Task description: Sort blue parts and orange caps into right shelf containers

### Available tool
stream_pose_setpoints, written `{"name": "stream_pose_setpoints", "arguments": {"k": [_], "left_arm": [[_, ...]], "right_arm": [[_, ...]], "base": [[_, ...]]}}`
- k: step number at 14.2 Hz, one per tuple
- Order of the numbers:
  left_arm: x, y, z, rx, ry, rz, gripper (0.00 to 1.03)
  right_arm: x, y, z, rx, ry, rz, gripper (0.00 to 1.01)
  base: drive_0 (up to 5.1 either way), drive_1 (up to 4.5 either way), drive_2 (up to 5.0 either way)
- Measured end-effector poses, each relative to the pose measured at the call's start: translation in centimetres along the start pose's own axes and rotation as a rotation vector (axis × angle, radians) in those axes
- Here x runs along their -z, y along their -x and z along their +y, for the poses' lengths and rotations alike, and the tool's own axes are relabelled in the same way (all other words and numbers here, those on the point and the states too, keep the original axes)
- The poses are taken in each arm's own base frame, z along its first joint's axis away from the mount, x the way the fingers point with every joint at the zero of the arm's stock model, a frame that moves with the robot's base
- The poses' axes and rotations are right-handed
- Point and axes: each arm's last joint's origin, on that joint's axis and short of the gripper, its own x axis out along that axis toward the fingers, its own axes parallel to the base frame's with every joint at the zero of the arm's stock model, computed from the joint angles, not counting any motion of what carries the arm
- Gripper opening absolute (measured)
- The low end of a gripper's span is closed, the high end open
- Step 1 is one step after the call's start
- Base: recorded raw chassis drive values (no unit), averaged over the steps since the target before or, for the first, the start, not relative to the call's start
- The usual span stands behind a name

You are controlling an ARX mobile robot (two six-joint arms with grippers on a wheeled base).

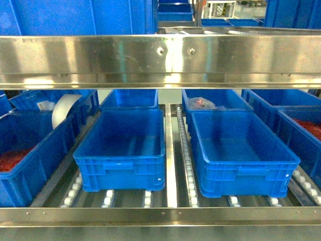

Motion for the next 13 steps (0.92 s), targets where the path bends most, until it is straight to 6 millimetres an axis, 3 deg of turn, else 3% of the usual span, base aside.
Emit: {"name": "stream_pose_setpoints", "arguments": {"k": [13], "left_arm": [[0.03,0.00,0.00,0.001,0.000,0.003,0.43]], "right_arm": [[0.01,0.00,0.00,0.000,0.000,0.001,0.40]], "base": [[0.0,0.00,0.0]]}}
